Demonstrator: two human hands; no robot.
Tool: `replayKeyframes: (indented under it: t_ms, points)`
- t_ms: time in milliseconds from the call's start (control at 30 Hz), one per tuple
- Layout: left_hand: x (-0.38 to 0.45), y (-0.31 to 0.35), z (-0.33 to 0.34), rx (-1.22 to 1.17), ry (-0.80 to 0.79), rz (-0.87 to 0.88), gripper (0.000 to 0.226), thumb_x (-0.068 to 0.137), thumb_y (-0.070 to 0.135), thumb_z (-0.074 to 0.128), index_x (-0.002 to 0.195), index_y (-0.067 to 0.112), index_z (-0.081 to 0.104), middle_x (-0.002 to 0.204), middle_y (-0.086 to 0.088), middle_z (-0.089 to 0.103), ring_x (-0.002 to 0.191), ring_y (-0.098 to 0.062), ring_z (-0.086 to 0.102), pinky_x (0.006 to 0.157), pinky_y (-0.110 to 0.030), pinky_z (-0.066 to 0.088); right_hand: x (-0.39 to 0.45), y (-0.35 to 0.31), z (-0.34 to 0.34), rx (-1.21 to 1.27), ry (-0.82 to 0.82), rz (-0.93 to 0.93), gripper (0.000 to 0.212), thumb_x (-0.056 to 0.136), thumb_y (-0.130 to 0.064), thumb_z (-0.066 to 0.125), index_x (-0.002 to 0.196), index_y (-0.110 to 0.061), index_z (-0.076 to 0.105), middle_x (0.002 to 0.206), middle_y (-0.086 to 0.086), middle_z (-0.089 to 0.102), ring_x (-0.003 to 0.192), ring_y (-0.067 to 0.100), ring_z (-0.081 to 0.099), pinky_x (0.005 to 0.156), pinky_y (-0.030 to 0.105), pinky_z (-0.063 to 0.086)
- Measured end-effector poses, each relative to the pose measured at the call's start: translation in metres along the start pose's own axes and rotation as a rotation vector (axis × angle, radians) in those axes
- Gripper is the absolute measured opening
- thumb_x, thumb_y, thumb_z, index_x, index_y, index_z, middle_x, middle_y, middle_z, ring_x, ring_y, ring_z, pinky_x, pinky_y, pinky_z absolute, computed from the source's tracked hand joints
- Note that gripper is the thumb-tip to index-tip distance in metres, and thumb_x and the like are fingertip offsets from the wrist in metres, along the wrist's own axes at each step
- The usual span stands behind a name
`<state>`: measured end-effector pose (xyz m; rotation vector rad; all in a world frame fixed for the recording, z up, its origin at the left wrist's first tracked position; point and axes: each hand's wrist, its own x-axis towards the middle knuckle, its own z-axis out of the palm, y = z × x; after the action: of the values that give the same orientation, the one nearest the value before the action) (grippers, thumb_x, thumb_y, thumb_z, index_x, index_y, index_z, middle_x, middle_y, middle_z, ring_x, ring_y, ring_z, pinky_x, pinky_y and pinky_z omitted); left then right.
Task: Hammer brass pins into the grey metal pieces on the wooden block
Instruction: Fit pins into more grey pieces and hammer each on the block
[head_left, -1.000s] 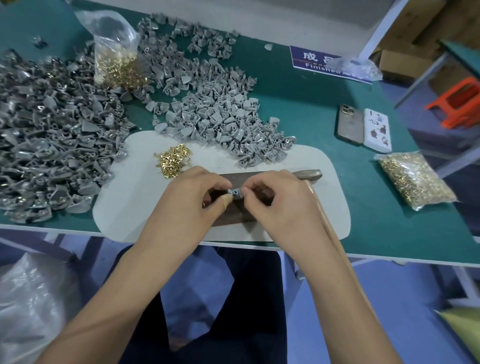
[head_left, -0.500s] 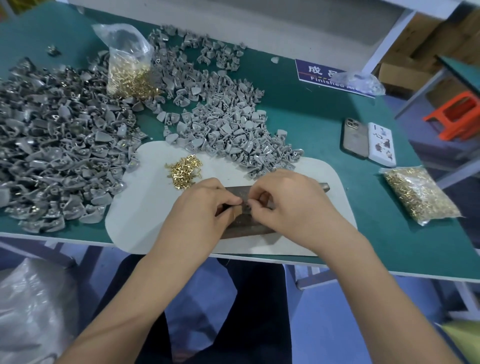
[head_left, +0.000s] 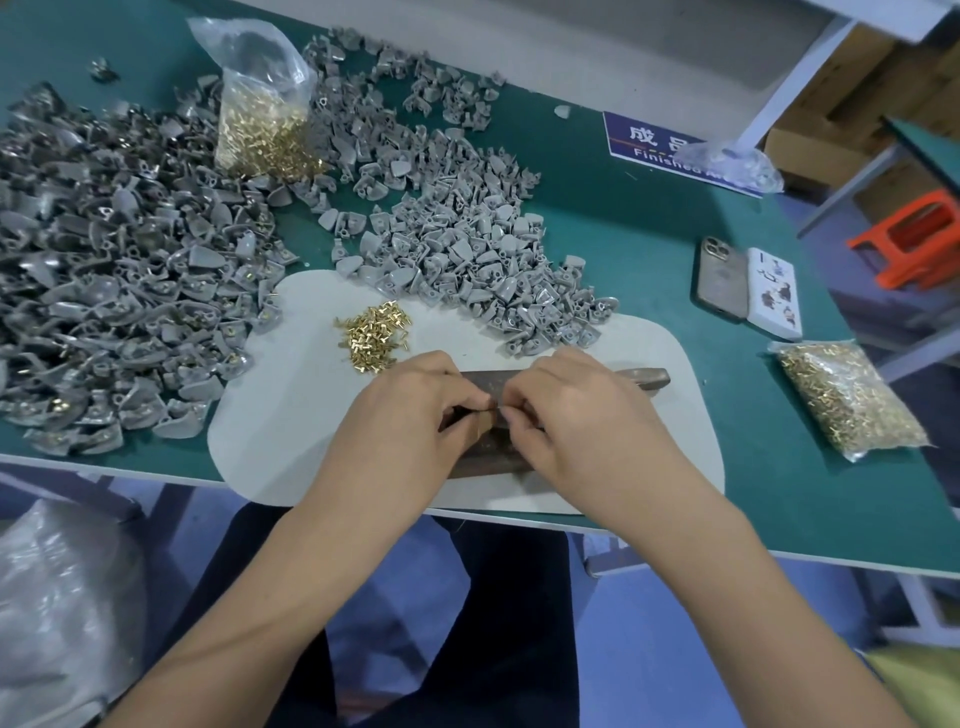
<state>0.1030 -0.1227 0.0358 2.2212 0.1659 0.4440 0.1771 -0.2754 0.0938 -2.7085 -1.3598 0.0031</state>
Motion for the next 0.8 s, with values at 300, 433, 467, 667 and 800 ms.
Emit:
replayKeyframes:
  t_ms: [300, 433, 467, 667, 800]
  points:
    - [0.001, 0.001, -0.002, 0.021, -0.03, 0.049, 0.018, 0.079, 0.015, 0.08, 0.091, 0.029, 0.08, 0.075, 0.01, 0.053, 0.067, -0.01, 0.052, 0.063, -0.038, 0.049, -0.001, -0.012, -0.003, -0.139, -0.065, -0.036, 0.017, 0.103, -0.018, 0.045, 0.116, -0.018, 0.057, 0.119, 0.001, 0.057, 0.12, 0.022, 0.046, 0.093, 0.03, 0.039]
    - [0.0, -0.001, 0.0, 0.01, -0.012, 0.051, 0.016, 0.079, 0.016, 0.08, 0.086, 0.03, 0.078, 0.076, 0.008, 0.057, 0.068, -0.013, 0.057, 0.061, -0.041, 0.051, -0.002, -0.006, 0.001, 0.029, -0.009, 0.005, 0.014, 0.099, -0.013, 0.056, 0.1, -0.009, 0.069, 0.098, 0.008, 0.066, 0.102, 0.028, 0.055, 0.086, 0.029, 0.04]
    - [0.0, -0.002, 0.0, 0.013, -0.006, 0.05, 0.014, 0.08, 0.016, 0.08, 0.085, 0.029, 0.078, 0.077, 0.008, 0.058, 0.068, -0.013, 0.057, 0.061, -0.041, 0.051, -0.003, -0.004, 0.002, 0.101, 0.021, 0.026, 0.009, 0.095, -0.009, 0.062, 0.093, -0.006, 0.071, 0.09, 0.01, 0.067, 0.095, 0.029, 0.056, 0.082, 0.028, 0.037]
    - [-0.001, -0.002, 0.001, 0.013, 0.005, 0.053, 0.012, 0.082, 0.018, 0.079, 0.089, 0.027, 0.079, 0.077, 0.008, 0.059, 0.07, -0.013, 0.057, 0.064, -0.041, 0.052, -0.009, -0.001, 0.015, 0.224, 0.155, 0.089, 0.006, 0.088, -0.003, 0.07, 0.083, -0.007, 0.07, 0.079, 0.006, 0.066, 0.082, 0.026, 0.056, 0.073, 0.023, 0.032]
    - [0.0, -0.001, 0.0, 0.023, -0.003, 0.041, 0.009, 0.084, 0.022, 0.08, 0.091, 0.027, 0.08, 0.078, 0.01, 0.06, 0.072, -0.012, 0.057, 0.068, -0.04, 0.051, -0.018, 0.003, 0.031, 0.416, 0.292, 0.188, 0.004, 0.093, -0.014, 0.072, 0.096, -0.013, 0.071, 0.091, -0.003, 0.066, 0.091, 0.017, 0.058, 0.083, 0.028, 0.045]
